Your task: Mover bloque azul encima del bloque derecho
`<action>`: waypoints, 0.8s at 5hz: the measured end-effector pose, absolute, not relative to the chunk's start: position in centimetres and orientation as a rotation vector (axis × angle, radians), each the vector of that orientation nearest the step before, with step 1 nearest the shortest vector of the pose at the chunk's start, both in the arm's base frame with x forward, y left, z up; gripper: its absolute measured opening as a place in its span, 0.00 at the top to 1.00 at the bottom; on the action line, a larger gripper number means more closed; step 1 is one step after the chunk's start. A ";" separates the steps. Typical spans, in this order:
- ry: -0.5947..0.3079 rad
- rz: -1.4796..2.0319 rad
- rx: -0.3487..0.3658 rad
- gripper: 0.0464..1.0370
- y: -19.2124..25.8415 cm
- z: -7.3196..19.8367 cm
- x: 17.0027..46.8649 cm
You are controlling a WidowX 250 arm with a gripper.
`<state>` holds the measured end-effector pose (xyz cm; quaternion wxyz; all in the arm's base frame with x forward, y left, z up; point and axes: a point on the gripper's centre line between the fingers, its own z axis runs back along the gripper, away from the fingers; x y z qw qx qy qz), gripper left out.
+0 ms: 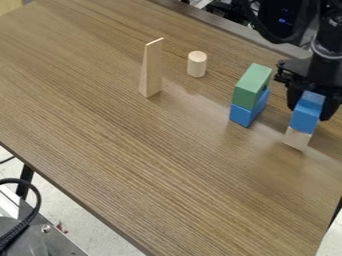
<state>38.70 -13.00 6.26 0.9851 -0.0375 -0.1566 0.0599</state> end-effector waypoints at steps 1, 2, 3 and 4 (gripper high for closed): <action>-0.324 0.110 -0.075 0.46 -13.1 6.4 39.1; -0.320 0.104 -0.069 0.46 -13.1 6.0 39.2; -0.323 0.106 -0.062 0.41 -12.9 6.0 39.3; -0.332 0.107 -0.059 0.11 -12.7 6.1 39.4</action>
